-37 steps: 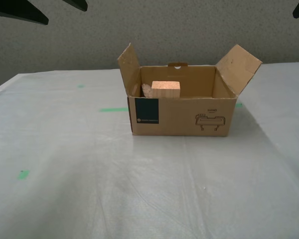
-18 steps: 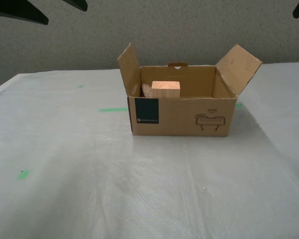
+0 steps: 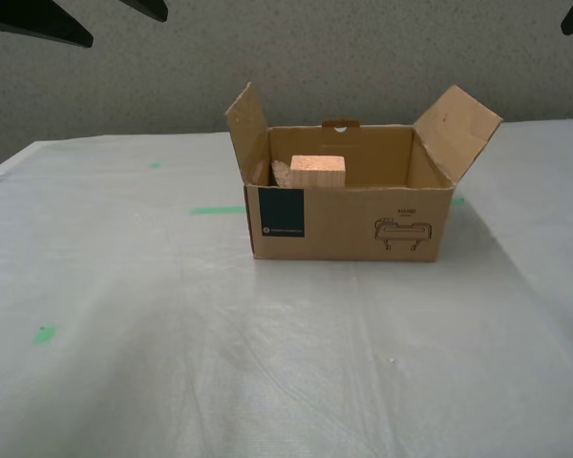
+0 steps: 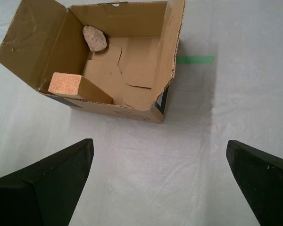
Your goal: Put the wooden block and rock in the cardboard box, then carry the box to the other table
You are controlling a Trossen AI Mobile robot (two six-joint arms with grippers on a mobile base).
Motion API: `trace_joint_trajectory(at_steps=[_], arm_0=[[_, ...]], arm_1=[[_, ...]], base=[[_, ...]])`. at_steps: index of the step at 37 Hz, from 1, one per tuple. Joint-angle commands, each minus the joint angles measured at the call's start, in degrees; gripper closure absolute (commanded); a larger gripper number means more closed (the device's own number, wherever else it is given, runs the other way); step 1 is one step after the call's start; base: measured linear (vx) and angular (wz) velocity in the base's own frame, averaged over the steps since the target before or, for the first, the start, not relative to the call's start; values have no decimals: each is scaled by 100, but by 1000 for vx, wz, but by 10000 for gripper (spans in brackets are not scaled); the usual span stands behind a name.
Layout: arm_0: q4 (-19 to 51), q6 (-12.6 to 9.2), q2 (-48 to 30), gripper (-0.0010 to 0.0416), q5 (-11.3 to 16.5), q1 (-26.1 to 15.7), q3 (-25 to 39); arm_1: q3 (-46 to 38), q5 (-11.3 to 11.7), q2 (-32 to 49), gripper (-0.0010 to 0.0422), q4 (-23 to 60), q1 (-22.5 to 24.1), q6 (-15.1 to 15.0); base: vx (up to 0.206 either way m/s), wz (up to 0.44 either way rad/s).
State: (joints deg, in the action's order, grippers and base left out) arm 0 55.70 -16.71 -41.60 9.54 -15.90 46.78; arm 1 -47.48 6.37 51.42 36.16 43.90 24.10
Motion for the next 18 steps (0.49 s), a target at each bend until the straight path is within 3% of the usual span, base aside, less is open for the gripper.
trace_joint_trajectory(at_steps=[1,18], arm_0=[[2,-20,0,12,-24,0,4],[0,-20,0,12,-24,0,4]], arm_1=[[-7,13,-2,14,-9,2,17],[-7,13,-2,14,-11,2,17]], base=[[0,0],[0,0]])
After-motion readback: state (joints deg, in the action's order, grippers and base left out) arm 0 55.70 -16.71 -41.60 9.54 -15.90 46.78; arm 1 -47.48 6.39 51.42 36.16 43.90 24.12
